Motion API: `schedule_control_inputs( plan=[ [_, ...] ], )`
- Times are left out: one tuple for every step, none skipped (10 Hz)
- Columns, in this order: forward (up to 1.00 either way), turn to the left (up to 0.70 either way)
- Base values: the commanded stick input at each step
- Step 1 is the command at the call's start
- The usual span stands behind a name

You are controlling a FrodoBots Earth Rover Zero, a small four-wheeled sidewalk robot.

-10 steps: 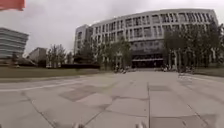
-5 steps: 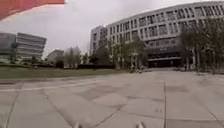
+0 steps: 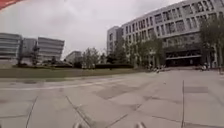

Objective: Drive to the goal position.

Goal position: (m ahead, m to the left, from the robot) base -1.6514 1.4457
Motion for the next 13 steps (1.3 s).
schedule_control_inputs(
  plan=[
    [0.0, 0.5],
    [0.0, 0.5],
    [0.0, 0.5],
    [0.0, 0.5],
    [0.0, 0.5],
    [0.0, 0.5],
    [0.0, 0.5],
    [0.0, 0.5],
    [0.0, 0.5],
    [0.0, 0.5],
    [0.0, 0.5],
    [0.0, 0.5],
    [0.0, 0.5]
  ],
)
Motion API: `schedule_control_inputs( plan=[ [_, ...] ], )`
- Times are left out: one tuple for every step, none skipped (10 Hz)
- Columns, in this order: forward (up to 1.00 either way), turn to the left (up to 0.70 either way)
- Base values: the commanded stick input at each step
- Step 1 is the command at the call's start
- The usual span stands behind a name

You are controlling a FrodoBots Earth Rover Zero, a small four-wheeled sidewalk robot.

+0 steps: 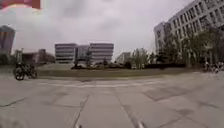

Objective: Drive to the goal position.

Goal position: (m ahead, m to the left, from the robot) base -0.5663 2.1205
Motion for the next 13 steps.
schedule_control_inputs(
  plan=[
    [0.0, 0.5],
    [0.0, 0.5],
    [0.0, 0.5],
    [0.0, 0.5],
    [0.0, 0.5],
    [0.0, 0.5],
    [0.0, 0.5],
    [0.0, 0.5],
    [0.0, 0.5],
    [0.0, 0.5],
    [0.0, 0.5],
    [0.0, 0.5],
    [0.0, 0.5]
  ],
)
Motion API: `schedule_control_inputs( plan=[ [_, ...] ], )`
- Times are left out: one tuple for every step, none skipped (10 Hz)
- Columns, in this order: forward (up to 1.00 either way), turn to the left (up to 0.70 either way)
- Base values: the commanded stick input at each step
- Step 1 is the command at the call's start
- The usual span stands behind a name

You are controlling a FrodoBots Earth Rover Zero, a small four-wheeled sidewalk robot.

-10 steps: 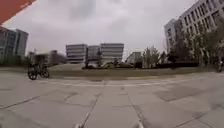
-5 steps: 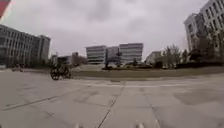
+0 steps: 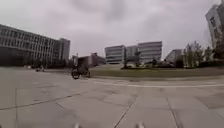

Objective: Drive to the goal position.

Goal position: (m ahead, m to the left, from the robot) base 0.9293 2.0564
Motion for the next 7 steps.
schedule_control_inputs(
  plan=[
    [0.0, 0.5],
    [0.0, 0.5],
    [0.0, 0.5],
    [0.0, 0.5],
    [0.0, 0.5],
    [0.0, 0.5],
    [0.0, 0.5]
  ],
)
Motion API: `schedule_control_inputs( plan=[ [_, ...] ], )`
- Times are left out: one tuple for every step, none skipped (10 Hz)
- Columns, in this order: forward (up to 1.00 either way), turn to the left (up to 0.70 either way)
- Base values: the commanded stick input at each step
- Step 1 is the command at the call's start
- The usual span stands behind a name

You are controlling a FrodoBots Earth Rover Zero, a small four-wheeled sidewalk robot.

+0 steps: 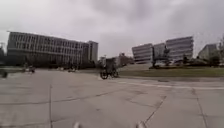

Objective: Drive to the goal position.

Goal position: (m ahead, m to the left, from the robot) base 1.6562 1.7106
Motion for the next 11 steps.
schedule_control_inputs(
  plan=[
    [0.04, 0.15],
    [0.24, 0.12],
    [0.42, 0.18],
    [0.5, 0.15],
    [0.5, 0.04],
    [0.5, 0.0],
    [0.5, 0.0],
    [0.5, 0.0],
    [0.5, 0.0],
    [0.5, 0.0],
    [0.5, 0.0]
  ],
)
